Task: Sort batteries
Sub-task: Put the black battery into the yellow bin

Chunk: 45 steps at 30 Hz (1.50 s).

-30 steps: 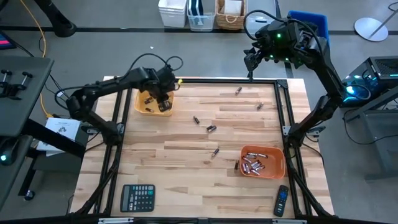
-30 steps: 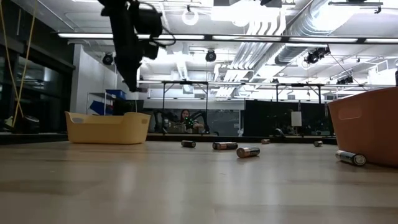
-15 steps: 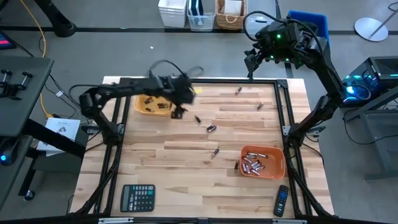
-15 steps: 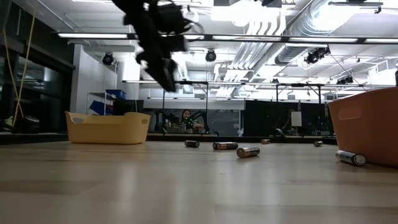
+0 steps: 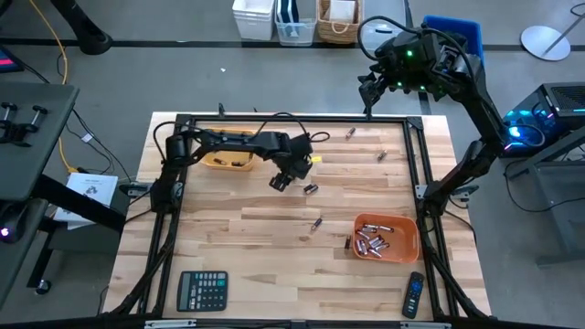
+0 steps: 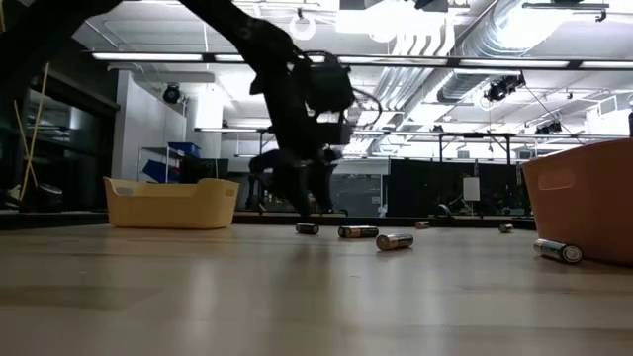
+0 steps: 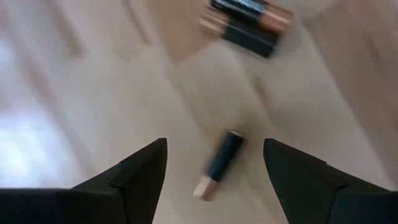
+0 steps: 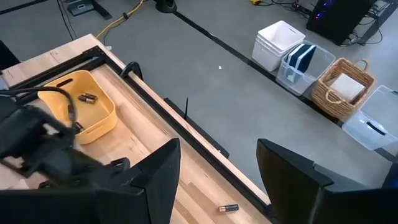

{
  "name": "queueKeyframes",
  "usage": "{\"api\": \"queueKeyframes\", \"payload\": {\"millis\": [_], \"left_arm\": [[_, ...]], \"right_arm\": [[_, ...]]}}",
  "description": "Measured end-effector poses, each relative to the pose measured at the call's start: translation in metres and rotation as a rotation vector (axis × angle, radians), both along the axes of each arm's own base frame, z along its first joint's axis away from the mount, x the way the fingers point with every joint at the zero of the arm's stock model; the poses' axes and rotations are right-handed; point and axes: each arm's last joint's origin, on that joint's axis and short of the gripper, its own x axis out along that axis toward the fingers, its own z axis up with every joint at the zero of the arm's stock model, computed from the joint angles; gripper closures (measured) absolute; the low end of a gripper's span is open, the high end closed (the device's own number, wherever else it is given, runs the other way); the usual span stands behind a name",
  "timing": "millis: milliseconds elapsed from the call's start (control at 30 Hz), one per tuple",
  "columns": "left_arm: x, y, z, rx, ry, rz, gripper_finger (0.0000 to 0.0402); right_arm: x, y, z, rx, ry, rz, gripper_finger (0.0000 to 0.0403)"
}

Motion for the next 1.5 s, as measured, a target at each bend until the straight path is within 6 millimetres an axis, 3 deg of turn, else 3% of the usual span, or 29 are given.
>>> {"api": "queueKeyframes", "payload": {"millis": [200,300,367,467,500,633,733,867,967,1133,1233,1333,1500], "left_arm": [[-0.005,0.011,-0.025,-0.132,0.109,0.031,0.0146],[-0.007,0.012,-0.029,-0.211,0.131,0.085,0.0175],[-0.009,0.011,-0.031,-0.239,0.153,0.171,0.0230],[-0.018,0.007,-0.025,-0.337,0.224,0.299,0.0353],[-0.023,0.005,-0.023,-0.374,0.257,0.333,0.0372],[-0.036,0.001,-0.001,-0.419,0.220,0.392,0.0376],[-0.048,0.001,0.024,-0.451,0.093,0.426,0.0382],[-0.070,0.004,0.074,-0.467,-0.186,0.495,0.0397],[-0.101,0.011,0.104,-0.439,-0.394,0.605,0.0396],[-0.164,0.017,0.105,-0.335,-0.535,0.864,0.0398],[-0.187,0.011,0.098,-0.326,-0.525,0.917,0.0399],[-0.192,0.006,0.096,-0.314,-0.533,0.891,0.0401],[-0.184,0.002,0.093,-0.331,-0.528,0.876,0.0378]], "right_arm": [[0.000,0.000,0.000,0.004,-0.004,-0.001,0.0196],[0.000,0.000,0.000,0.004,-0.004,-0.001,0.0196],[0.000,0.000,0.000,0.006,-0.001,-0.001,0.0196],[-0.001,0.001,-0.001,0.003,0.012,0.006,0.0196],[-0.001,0.001,-0.001,0.003,0.017,0.006,0.0196],[-0.001,0.001,-0.001,-0.006,0.031,0.018,0.0196],[-0.001,0.001,-0.001,-0.009,0.035,0.022,0.0196],[-0.001,0.001,-0.001,-0.019,0.046,0.032,0.0196],[-0.001,0.001,-0.001,-0.020,0.045,0.031,0.0196],[-0.001,0.000,-0.001,-0.022,0.042,0.029,0.0196],[-0.001,0.000,-0.001,-0.021,0.042,0.029,0.0196],[-0.001,0.000,-0.001,-0.009,0.029,0.016,0.0196],[0.003,0.000,-0.010,0.107,0.019,0.000,0.0196]]}}
